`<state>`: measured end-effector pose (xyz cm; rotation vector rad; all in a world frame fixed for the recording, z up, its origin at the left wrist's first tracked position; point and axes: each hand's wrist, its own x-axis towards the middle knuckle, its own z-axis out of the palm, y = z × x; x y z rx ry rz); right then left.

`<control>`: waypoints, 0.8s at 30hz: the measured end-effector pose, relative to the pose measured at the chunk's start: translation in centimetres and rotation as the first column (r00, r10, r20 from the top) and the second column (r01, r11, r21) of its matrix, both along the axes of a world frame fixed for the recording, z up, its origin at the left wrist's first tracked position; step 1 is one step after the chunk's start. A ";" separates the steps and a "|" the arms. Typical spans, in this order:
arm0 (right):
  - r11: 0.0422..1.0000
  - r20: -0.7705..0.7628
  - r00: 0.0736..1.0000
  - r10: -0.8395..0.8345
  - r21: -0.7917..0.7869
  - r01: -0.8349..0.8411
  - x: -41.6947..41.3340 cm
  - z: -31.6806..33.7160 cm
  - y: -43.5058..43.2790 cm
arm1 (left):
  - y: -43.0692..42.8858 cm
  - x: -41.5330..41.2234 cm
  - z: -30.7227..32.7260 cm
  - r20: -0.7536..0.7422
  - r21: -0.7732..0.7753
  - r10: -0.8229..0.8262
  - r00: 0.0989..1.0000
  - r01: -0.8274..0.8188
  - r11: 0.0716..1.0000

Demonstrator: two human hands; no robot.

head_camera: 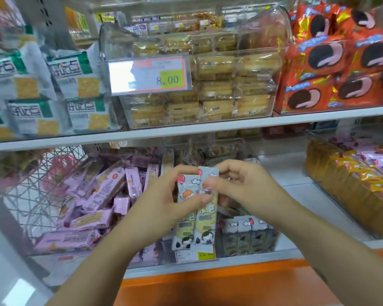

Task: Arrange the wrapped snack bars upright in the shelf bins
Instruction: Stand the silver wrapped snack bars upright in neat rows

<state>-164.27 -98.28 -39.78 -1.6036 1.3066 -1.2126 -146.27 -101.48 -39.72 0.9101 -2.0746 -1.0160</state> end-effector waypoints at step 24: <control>0.540 -0.493 0.341 0.801 0.840 -0.056 -3.0 -5.1 -9.2 | -2.8 2.2 -4.0 0.129 -0.125 0.266 0.955 -0.251 0.960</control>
